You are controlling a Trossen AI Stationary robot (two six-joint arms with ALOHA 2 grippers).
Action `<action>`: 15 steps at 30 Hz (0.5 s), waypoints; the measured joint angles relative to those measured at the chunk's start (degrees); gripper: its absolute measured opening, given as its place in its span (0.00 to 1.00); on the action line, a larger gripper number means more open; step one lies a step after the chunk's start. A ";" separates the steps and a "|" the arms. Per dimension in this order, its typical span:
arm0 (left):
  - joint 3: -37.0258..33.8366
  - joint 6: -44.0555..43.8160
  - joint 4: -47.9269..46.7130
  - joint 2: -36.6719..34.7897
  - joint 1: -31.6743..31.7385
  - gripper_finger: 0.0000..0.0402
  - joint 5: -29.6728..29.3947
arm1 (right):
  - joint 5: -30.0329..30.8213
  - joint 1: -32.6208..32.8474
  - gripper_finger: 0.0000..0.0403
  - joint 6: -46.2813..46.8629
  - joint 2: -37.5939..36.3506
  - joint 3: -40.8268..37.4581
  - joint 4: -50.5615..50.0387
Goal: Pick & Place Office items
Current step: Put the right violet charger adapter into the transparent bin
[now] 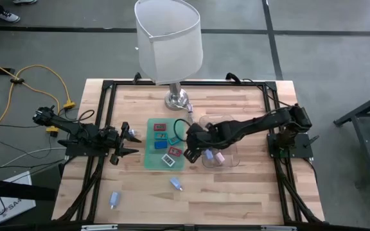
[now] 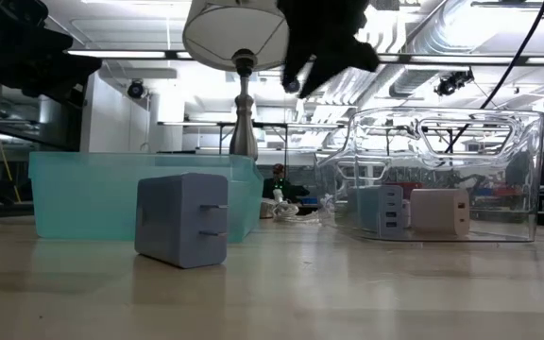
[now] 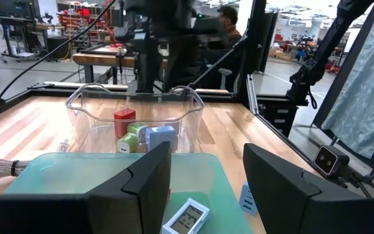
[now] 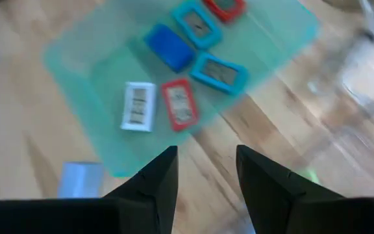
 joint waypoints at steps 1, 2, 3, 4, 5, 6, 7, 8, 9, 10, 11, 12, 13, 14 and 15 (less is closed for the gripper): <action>0.00 0.01 0.01 0.00 -0.01 0.46 0.00 | 0.00 0.33 0.35 -1.73 0.00 0.00 1.53; 0.00 0.01 0.00 0.00 0.01 0.46 0.00 | 0.00 0.74 0.35 -3.05 0.00 0.00 2.88; 0.00 0.01 0.01 0.00 -0.02 0.46 0.00 | 0.01 1.17 0.35 -4.07 0.00 0.00 4.12; 0.00 0.01 0.00 0.00 -0.01 0.46 0.00 | 0.01 1.76 0.35 -4.69 0.00 0.00 5.21; 0.00 0.00 0.00 0.00 0.01 0.46 0.00 | 0.03 2.32 0.35 -5.34 0.00 0.00 6.23; 0.00 0.00 0.00 0.00 -0.02 0.46 0.00 | 0.18 2.94 0.35 -5.84 0.00 0.00 7.08; 0.00 0.00 0.00 0.00 -0.02 0.46 0.00 | 0.68 3.66 0.35 -6.00 0.00 0.00 7.70; 0.00 0.00 0.00 0.00 -0.01 0.46 0.00 | 1.49 4.37 0.35 -6.04 0.00 0.00 8.25; 0.00 0.01 0.00 0.00 0.00 0.46 0.00 | 2.51 5.09 0.35 -6.05 0.00 0.00 8.84; 0.00 0.01 0.02 0.00 0.01 0.46 0.00 | 3.44 5.75 0.35 -6.11 0.00 0.00 9.28; 0.00 0.01 0.02 0.00 0.00 0.46 0.00 | 4.19 6.46 0.35 -6.62 0.13 0.00 9.54; 0.00 0.00 0.01 0.00 -0.01 0.46 0.00 | 4.86 7.09 0.35 -7.76 0.27 0.00 10.00; 0.00 0.00 0.01 0.00 0.01 0.46 0.00 | 5.53 7.83 0.35 -9.35 0.37 0.00 10.44; 0.00 0.00 0.00 0.00 0.01 0.46 0.00 | 6.11 8.52 0.35 -11.03 0.44 0.00 10.82; 0.00 0.00 0.00 0.00 -0.01 0.46 0.00 | 6.90 9.20 0.35 -12.72 0.62 0.00 11.26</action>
